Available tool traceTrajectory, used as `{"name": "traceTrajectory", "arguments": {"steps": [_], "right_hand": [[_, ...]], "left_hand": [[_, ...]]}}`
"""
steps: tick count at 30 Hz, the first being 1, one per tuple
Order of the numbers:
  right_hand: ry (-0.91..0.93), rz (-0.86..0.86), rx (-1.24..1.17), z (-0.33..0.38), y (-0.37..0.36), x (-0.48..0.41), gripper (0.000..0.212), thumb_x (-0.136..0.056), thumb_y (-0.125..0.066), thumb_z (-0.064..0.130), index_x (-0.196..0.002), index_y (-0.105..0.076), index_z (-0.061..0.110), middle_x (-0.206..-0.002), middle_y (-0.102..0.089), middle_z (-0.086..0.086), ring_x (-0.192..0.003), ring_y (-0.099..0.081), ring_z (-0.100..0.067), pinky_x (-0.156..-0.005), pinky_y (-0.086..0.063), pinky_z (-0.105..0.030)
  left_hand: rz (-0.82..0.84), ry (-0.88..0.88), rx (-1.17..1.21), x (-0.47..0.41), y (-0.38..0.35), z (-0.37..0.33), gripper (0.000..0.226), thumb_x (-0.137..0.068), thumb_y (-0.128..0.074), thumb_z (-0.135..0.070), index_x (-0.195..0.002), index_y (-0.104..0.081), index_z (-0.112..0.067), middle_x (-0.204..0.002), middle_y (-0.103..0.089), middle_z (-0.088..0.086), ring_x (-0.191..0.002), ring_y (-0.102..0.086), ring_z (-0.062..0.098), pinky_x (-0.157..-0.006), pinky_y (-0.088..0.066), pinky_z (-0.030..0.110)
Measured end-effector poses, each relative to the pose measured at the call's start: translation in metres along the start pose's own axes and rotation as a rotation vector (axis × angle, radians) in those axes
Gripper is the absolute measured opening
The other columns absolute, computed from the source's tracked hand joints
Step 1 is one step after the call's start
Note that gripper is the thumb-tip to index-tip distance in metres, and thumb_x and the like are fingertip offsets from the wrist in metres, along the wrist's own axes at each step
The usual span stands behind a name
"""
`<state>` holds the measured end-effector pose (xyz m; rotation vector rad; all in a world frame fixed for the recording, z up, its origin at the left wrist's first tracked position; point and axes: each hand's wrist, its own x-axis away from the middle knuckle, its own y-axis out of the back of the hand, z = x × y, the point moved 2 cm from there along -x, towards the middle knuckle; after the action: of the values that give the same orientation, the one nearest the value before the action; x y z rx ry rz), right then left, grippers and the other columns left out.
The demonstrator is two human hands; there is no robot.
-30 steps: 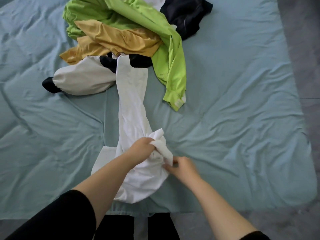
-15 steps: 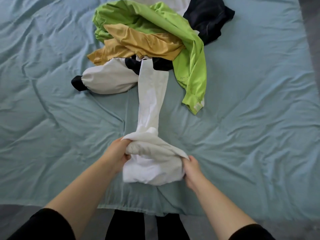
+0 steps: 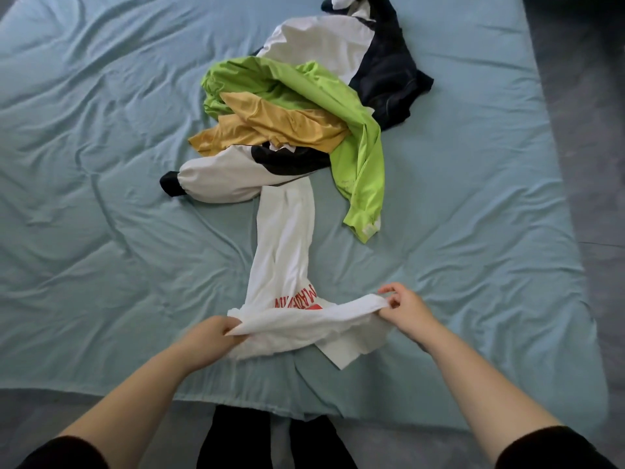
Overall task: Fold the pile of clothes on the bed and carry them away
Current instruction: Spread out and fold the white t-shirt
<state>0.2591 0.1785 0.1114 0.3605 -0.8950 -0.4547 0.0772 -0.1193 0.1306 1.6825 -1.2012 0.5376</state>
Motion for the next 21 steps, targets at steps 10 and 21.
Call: {"name": "traceTrajectory", "arguments": {"steps": [10, 21], "right_hand": [[0.116, -0.147, -0.007, 0.017, 0.024, 0.055, 0.021, -0.082, -0.065, 0.002, -0.096, -0.068, 0.016, -0.077, -0.068, 0.002, -0.073, -0.063, -0.010, -0.063, -0.044, -0.015], [0.210, -0.016, -0.266, 0.054, 0.045, 0.087, 0.021, -0.100, -0.047, 0.021, -0.081, -0.053, 0.018, -0.071, -0.055, 0.005, -0.066, -0.047, -0.007, -0.059, -0.037, -0.014]], "left_hand": [[-0.247, -0.065, 0.256, 0.040, -0.003, -0.032, 0.032, -0.072, -0.081, -0.040, -0.071, -0.061, -0.014, -0.066, -0.057, -0.005, -0.063, -0.051, 0.008, -0.059, -0.036, 0.026], [-0.481, -0.204, 0.446, 0.082, 0.035, -0.069, 0.017, -0.097, -0.053, -0.012, -0.091, -0.069, -0.015, -0.078, -0.072, 0.006, -0.071, -0.062, 0.015, -0.068, -0.045, 0.025]]}}
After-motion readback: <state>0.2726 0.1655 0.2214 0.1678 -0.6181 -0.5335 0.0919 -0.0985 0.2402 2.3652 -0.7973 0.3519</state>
